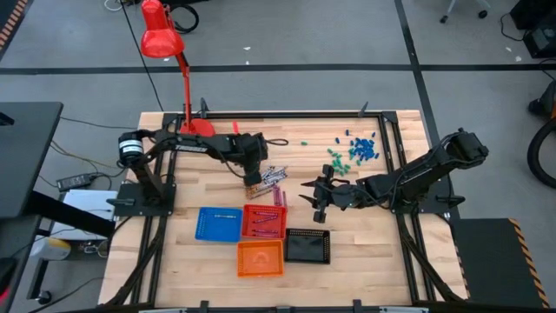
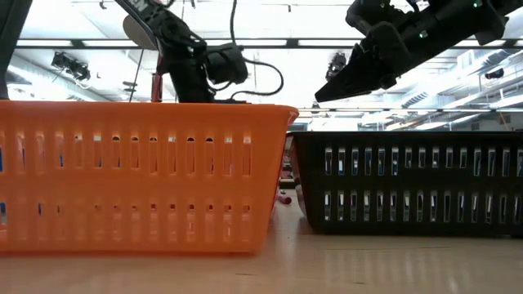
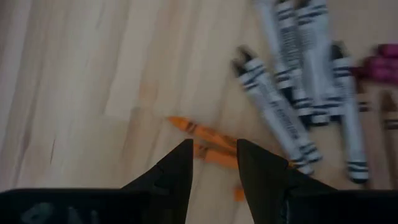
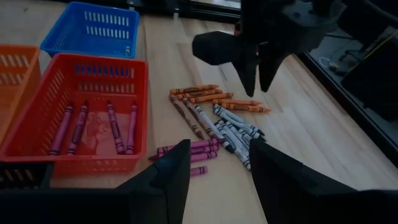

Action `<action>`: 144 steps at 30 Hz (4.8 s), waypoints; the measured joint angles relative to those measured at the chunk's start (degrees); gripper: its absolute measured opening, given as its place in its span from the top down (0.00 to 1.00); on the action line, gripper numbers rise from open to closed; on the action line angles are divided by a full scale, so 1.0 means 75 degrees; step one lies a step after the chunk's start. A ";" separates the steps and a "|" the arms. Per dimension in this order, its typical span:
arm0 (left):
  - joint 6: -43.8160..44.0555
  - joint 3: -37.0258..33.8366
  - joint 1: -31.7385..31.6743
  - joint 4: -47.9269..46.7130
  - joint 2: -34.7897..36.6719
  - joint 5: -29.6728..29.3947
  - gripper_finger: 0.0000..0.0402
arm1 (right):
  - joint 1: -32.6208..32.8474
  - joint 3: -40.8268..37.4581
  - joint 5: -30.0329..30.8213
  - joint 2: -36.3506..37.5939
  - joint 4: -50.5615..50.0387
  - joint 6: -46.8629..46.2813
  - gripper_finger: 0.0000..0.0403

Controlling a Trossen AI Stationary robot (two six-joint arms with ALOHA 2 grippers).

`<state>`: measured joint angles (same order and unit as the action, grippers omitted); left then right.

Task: Sort crayons
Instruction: Put the orange crayon into the black bin

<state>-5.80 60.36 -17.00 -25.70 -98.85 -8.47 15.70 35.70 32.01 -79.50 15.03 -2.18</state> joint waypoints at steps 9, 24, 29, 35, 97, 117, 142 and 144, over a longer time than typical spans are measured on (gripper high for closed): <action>0.1565 0.0007 -0.0234 -0.0188 -0.0193 0.0086 0.66 | -0.0168 0.0000 -0.0087 -0.0003 0.0004 0.0059 0.58; 0.2500 0.0006 -0.0242 -0.0140 -0.0478 -0.0049 0.66 | -0.0168 0.0001 -0.0221 -0.0006 0.0192 0.0088 0.58; 0.2654 0.0006 -0.0220 -0.0139 -0.0478 -0.0046 0.66 | -0.0168 0.0003 -0.0224 -0.0006 0.0195 0.0088 0.58; 0.2926 0.0006 -0.0069 -0.0138 -0.0512 0.0034 0.66 | -0.0168 0.0003 -0.0224 -0.0006 0.0216 0.0115 0.58; 0.2097 -0.0003 0.1182 -0.0798 0.1887 0.3520 0.90 | -0.0148 0.0003 -0.0399 -0.0006 0.0221 0.0123 0.58; 0.2774 0.0003 0.2862 0.4141 0.0072 0.3422 0.90 | -0.0593 0.0010 0.2192 0.0894 -0.1869 -0.0956 0.58; 0.0623 0.1180 0.3319 0.4681 -0.1075 0.3765 0.90 | -0.0853 -0.0170 -0.1824 0.1728 -0.2235 -0.1075 0.58; 0.0266 0.1134 0.3263 0.4501 -0.0785 0.3340 0.90 | -0.0652 -0.0169 -0.2058 0.1784 -0.2234 -0.1000 0.58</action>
<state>-3.80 68.86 7.48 8.06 -104.74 16.58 10.81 34.44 16.57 -66.12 -1.73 -9.68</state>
